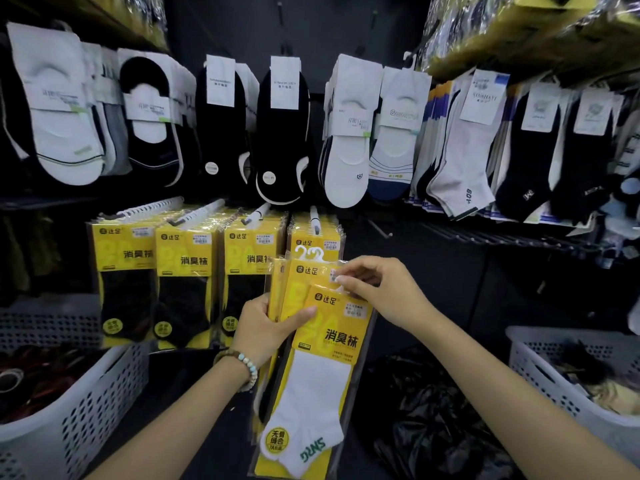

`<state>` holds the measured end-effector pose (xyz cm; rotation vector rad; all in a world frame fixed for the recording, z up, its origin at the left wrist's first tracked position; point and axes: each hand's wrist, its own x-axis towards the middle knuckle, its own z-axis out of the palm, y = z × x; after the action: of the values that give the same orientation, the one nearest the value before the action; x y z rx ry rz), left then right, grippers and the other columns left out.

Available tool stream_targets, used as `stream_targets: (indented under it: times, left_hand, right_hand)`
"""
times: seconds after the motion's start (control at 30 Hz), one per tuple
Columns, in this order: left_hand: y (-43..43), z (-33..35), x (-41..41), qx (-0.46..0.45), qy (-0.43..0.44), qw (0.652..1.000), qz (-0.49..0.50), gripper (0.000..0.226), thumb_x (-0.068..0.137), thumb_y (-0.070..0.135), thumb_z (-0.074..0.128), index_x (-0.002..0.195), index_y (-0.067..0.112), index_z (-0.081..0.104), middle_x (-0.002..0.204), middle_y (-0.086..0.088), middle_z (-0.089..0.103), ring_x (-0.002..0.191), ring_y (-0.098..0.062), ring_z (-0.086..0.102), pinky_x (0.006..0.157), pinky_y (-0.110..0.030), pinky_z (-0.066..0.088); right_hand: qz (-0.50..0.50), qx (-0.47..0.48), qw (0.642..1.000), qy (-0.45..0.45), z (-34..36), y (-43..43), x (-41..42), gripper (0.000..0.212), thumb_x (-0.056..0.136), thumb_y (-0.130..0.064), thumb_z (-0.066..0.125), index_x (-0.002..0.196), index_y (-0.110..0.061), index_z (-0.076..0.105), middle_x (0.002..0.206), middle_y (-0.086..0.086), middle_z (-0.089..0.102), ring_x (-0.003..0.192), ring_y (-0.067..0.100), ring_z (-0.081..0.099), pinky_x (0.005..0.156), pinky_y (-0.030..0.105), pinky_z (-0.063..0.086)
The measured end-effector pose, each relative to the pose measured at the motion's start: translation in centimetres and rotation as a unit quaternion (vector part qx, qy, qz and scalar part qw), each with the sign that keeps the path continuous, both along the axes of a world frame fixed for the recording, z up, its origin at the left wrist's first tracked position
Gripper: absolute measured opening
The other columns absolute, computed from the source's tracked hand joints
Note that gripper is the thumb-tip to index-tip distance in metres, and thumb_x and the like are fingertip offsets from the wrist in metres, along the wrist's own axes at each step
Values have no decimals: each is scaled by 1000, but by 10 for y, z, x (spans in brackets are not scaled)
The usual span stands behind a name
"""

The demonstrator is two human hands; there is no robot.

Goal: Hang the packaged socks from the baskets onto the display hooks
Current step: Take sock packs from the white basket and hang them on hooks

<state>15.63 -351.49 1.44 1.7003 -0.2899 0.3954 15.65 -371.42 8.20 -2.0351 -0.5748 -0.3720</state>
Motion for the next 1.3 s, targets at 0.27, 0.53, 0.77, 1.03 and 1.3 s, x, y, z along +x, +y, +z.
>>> stream_targets:
  times: [0.27, 0.53, 0.77, 1.03, 1.3]
  left_hand:
    - [6, 4, -8, -19, -8, 1000, -18, 32, 58, 41, 75, 85, 26, 66, 76, 22, 71, 70, 0, 68, 54, -11, 49]
    - [11, 9, -9, -29, -8, 999, -12, 30, 60, 44, 72, 84, 27, 67, 74, 19, 71, 68, -2, 69, 53, -13, 50]
    - [2, 13, 1, -35, -11, 999, 16, 37, 59, 53, 71, 83, 25, 68, 68, 13, 71, 61, -1, 65, 52, -10, 48]
    - [-19, 11, 17, -27, -18, 998, 55, 38, 82, 45, 58, 53, 24, 44, 34, 15, 41, 32, 2, 39, 37, -5, 28]
    - [-4, 28, 51, 1, -44, 993, 111, 37, 82, 45, 59, 60, 18, 48, 33, 15, 41, 31, 2, 38, 35, -6, 29]
  right_hand:
    - [9, 62, 998, 26, 7, 7, -6, 3, 79, -17, 75, 82, -16, 76, 80, 8, 74, 73, 22, 69, 68, 27, 58]
    - [39, 76, 994, 67, 12, 3, -7, 3, 79, -16, 75, 79, -18, 75, 77, 3, 74, 69, 12, 69, 57, 15, 52]
    - [22, 215, 966, 139, -9, -8, -7, 24, 79, -22, 74, 100, -14, 69, 97, 7, 74, 91, 20, 71, 77, 28, 57]
    - [-25, 355, 909, 219, -57, -29, 2, 27, 84, -21, 69, 106, -6, 68, 99, 8, 75, 90, 20, 72, 66, 22, 56]
    - [-179, 372, 902, 128, -41, -88, 43, 10, 90, -15, 63, 98, -15, 69, 89, 5, 74, 79, 17, 71, 65, 27, 55]
